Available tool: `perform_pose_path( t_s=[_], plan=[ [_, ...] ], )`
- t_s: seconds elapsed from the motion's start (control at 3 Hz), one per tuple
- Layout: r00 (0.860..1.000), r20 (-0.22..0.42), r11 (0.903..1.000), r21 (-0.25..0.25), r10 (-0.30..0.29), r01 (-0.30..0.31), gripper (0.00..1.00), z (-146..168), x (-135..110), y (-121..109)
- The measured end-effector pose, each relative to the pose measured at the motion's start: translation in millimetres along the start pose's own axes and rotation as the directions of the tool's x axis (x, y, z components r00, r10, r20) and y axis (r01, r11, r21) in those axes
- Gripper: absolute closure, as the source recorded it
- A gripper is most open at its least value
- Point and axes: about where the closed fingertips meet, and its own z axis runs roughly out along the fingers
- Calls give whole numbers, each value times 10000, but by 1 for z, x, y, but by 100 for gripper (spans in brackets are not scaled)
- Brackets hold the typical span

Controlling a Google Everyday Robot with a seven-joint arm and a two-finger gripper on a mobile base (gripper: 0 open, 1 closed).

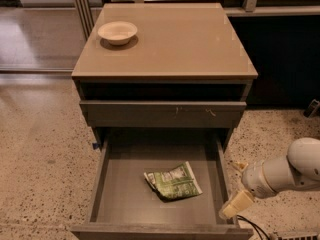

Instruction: Pick green jalapeno chip bag from middle drawer and place on counter

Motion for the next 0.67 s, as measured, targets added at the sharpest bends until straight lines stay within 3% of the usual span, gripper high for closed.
perform_pose_path(
  t_s=[0.33, 0.67],
  plan=[
    [9982, 461, 9992, -129, 384, -378, 0, 48, 0, -3],
    [9925, 1135, 9988, -257, 447, -420, 0, 87, -16, -7]
  ],
)
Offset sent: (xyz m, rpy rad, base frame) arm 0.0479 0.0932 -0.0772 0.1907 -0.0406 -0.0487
